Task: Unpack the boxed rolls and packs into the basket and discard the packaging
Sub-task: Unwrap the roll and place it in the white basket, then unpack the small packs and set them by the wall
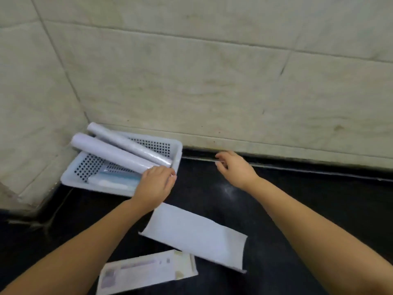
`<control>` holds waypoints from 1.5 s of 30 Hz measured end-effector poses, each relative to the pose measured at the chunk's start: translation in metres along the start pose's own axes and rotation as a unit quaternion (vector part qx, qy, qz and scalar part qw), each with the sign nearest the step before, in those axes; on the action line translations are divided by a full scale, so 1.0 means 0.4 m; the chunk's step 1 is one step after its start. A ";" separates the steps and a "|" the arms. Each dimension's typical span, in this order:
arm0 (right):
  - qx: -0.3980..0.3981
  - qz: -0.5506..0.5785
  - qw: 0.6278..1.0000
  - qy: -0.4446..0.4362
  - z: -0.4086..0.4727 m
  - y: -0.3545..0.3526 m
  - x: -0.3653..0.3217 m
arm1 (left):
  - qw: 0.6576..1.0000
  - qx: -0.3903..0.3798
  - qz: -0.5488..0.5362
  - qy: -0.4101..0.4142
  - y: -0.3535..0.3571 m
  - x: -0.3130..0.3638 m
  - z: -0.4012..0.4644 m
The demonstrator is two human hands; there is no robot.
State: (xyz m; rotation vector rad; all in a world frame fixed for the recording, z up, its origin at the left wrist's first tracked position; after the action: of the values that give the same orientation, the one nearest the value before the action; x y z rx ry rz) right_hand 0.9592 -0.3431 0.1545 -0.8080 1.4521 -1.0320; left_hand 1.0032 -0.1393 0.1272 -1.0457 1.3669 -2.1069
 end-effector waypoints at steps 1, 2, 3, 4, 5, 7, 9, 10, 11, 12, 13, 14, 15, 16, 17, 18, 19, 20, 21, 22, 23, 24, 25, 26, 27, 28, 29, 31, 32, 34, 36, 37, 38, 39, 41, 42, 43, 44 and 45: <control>0.002 -0.005 1.000 0.021 -0.052 -0.032 0.069 | 1.000 -0.001 -0.012 0.026 0.024 0.085 0.028; 0.006 -0.010 0.999 0.044 -0.108 -0.063 0.141 | 0.998 -0.001 -0.028 0.054 0.051 0.176 0.050; 0.011 -0.015 0.997 0.069 -0.166 -0.093 0.215 | 0.996 -0.006 -0.046 0.080 0.083 0.269 0.066; 0.017 -0.018 0.995 0.094 -0.229 -0.122 0.290 | 0.993 -0.017 -0.060 0.103 0.122 0.362 0.075; 0.023 -0.020 0.992 0.122 -0.296 -0.149 0.369 | 0.989 -0.034 -0.070 0.124 0.167 0.456 0.079; 0.032 -0.029 0.984 0.175 -0.437 -0.196 0.529 | 0.982 -0.073 -0.081 0.155 0.271 0.642 0.070; 0.028 -0.041 0.972 0.230 -0.585 -0.235 0.690 | 0.973 -0.111 -0.090 0.180 0.383 0.822 0.037; 0.028 -0.044 0.964 0.259 -0.659 -0.252 0.767 | 0.968 -0.132 -0.094 0.194 0.442 0.908 0.012; 0.031 -0.049 0.956 0.287 -0.732 -0.269 0.838 | 0.961 -0.154 -0.093 0.211 0.499 0.991 -0.019; 0.038 -0.061 0.947 0.314 -0.802 -0.287 0.901 | 0.954 -0.178 -0.087 0.223 0.556 1.065 -0.053; 0.047 -0.079 0.936 0.339 -0.868 -0.304 0.956 | 0.949 -0.202 -0.081 0.230 0.608 1.128 -0.087; 0.054 -0.094 0.925 0.364 -0.929 -0.315 1.003 | 0.945 -0.218 -0.072 0.234 0.655 1.179 -0.119; 0.055 -0.100 0.914 0.390 -0.984 -0.318 1.043 | 0.942 -0.230 -0.060 0.236 0.695 1.217 -0.149; 0.048 -0.094 0.904 0.415 -1.030 -0.312 1.076 | 0.941 -0.238 -0.047 0.235 0.727 1.243 -0.176; 0.038 -0.074 0.895 0.438 -1.067 -0.300 1.102 | 0.942 -0.242 -0.034 0.232 0.751 1.256 -0.199; 0.029 -0.048 0.889 0.455 -1.092 -0.282 1.121 | 0.944 -0.233 -0.019 0.233 0.762 1.263 -0.218; 0.028 -0.025 0.886 0.462 -1.104 -0.266 1.132 | 0.948 -0.210 -0.004 0.240 0.761 1.265 -0.233; 0.036 -0.014 0.887 0.460 -1.107 -0.256 1.134 | 0.952 -0.179 0.005 0.250 0.759 1.262 -0.245; 0.047 -0.017 0.890 0.453 -1.103 -0.252 1.133 | 0.953 -0.153 0.010 0.261 0.758 1.258 -0.255; 0.055 -0.027 0.892 0.447 -1.097 -0.252 1.131 | 0.953 -0.140 0.009 0.268 0.761 1.252 -0.264; 0.059 -0.035 0.893 0.445 -1.092 -0.251 1.131 | 0.953 -0.137 0.009 0.271 0.766 1.246 -0.270; 0.057 -0.036 0.892 0.448 -1.089 -0.251 1.135 | 0.953 -0.138 0.008 0.270 0.771 1.241 -0.272; 0.052 -0.031 0.890 0.451 -1.085 -0.252 1.140 | 0.953 -0.140 0.006 0.267 0.775 1.238 -0.271; 0.047 -0.025 0.890 0.453 -1.080 -0.253 1.143 | 0.954 -0.140 0.006 0.266 0.778 1.236 -0.272; 0.042 -0.019 0.892 0.450 -1.069 -0.257 1.140 | 0.952 -0.143 0.004 0.270 0.777 1.237 -0.273; 0.041 -0.016 0.896 0.441 -1.052 -0.263 1.132 | 0.949 -0.148 0.000 0.278 0.774 1.241 -0.273; 0.041 -0.013 0.903 0.428 -1.027 -0.270 1.116 | 0.945 -0.165 -0.005 0.283 0.769 1.243 -0.274; 0.043 -0.001 0.918 0.395 -0.957 -0.278 1.066 | 0.934 -0.229 -0.006 0.274 0.764 1.231 -0.272; 0.044 0.011 0.925 0.377 -0.916 -0.277 1.030 | 0.930 -0.260 -0.007 0.259 0.755 1.213 -0.269; 0.043 0.040 0.941 0.333 -0.825 -0.263 0.934 | 0.930 -0.299 -0.019 0.214 0.712 1.147 -0.271; 0.035 0.056 0.958 0.280 -0.735 -0.235 0.811 | 0.943 -0.288 -0.041 0.163 0.635 1.047 -0.278; 0.028 0.057 0.966 0.252 -0.695 -0.215 0.740 | 0.951 -0.273 -0.051 0.131 0.587 0.980 -0.287; 0.021 0.055 0.973 0.225 -0.657 -0.193 0.665 | 0.960 -0.257 -0.057 0.098 0.534 0.905 -0.300; 0.013 0.052 0.978 0.199 -0.623 -0.169 0.587 | 0.967 -0.237 -0.056 0.069 0.478 0.829 -0.318; -0.006 0.050 0.988 0.146 -0.564 -0.114 0.415 | 0.979 -0.196 -0.053 0.017 0.357 0.669 -0.368; -0.014 0.052 0.991 0.122 -0.541 -0.085 0.326 | 0.983 -0.176 -0.055 -0.008 0.295 0.591 -0.400; -0.022 0.054 0.993 0.099 -0.520 -0.054 0.234 | 0.986 -0.156 -0.056 -0.033 0.230 0.511 -0.439; -0.030 0.056 0.995 0.078 -0.503 -0.020 0.142 | 0.987 -0.136 -0.056 -0.059 0.168 0.433 -0.480; -0.037 0.058 0.996 0.055 -0.489 0.013 0.052 | 0.988 -0.118 -0.051 -0.084 0.109 0.358 -0.523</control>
State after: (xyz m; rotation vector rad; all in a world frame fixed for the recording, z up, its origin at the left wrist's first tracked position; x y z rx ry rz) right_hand 0.7634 -0.3293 0.1402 -0.7194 1.6198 -0.9504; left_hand 0.7487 -0.1334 0.0909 -1.3815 1.5331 -1.9065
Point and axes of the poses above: each hand's wrist, its own z-axis towards the middle knuckle, its own y-axis out of the palm, x = y × z, the point moved 9 cm from there along z, towards the middle knuckle, and after that the axes turned 1 degree about -z, right-handed, at the moved point
